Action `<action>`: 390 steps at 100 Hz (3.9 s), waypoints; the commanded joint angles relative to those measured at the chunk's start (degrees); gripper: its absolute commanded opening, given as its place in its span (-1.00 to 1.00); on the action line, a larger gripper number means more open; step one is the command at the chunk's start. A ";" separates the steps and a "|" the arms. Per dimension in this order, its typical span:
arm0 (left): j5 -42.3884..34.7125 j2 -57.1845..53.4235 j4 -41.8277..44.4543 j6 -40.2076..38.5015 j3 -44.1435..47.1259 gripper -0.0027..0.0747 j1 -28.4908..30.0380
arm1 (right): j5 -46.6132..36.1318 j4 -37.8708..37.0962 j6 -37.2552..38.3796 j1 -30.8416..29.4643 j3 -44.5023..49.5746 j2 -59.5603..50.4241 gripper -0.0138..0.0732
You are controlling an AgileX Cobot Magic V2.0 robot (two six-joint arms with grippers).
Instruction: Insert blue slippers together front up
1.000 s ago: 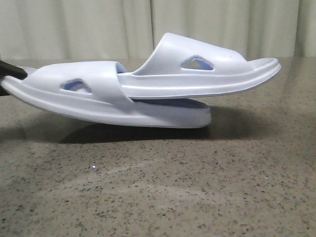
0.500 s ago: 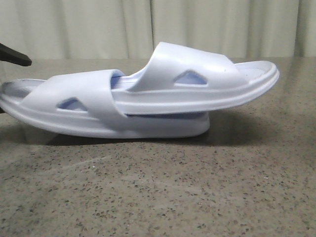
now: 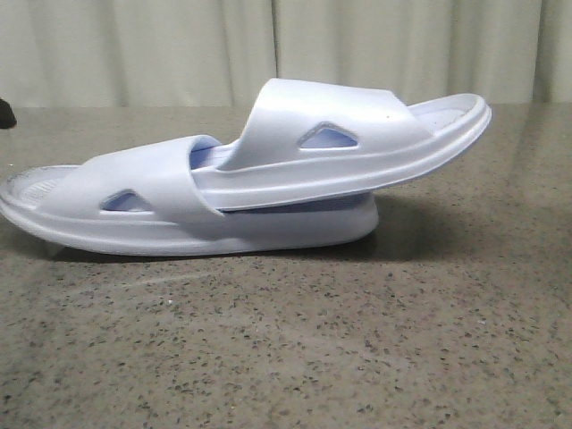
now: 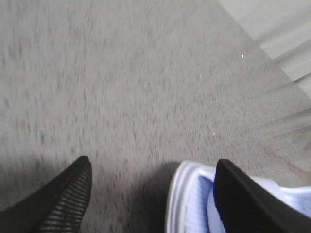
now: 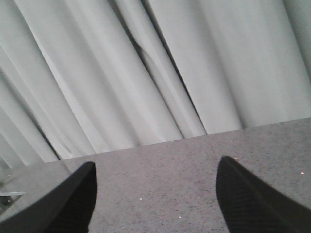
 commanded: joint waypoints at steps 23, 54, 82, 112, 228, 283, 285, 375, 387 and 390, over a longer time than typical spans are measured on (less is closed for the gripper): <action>-4.32 -14.83 -3.38 13.88 -4.13 0.28 -0.12 | -4.10 -11.63 -1.19 0.25 2.80 -0.28 0.34; -8.41 -31.28 -0.23 14.11 -0.10 0.28 -0.12 | -6.38 -17.99 -1.19 0.25 6.88 -6.50 0.34; -8.41 -43.52 5.74 14.11 6.37 0.28 -0.12 | -6.38 -20.94 -1.19 0.25 12.28 -19.35 0.34; -8.41 -50.13 8.28 14.11 11.99 0.28 -0.12 | -6.38 -22.70 -1.19 0.25 18.87 -28.05 0.34; -8.31 -50.16 8.07 14.11 15.52 -0.89 -0.12 | -11.04 -22.70 -1.19 0.25 21.92 -29.51 -0.93; -8.31 -50.16 8.07 14.11 15.52 -0.89 -0.12 | -11.04 -22.70 -1.19 0.25 21.92 -29.51 -0.93; -8.31 -50.16 8.07 14.11 15.52 -0.89 -0.12 | -11.04 -22.70 -1.19 0.25 21.92 -29.51 -0.93; -12.70 -58.35 76.65 -47.65 18.44 -0.89 -1.17 | -11.04 -22.70 -1.19 0.25 21.92 -29.51 -0.93; -12.80 -59.61 90.34 -61.80 18.65 -0.89 -1.17 | -11.04 -22.70 -1.19 0.25 21.92 -29.51 -0.93; -13.12 -59.88 92.44 -63.64 18.92 -0.89 -1.17 | -11.04 -22.70 -1.19 0.25 21.92 -29.51 -0.93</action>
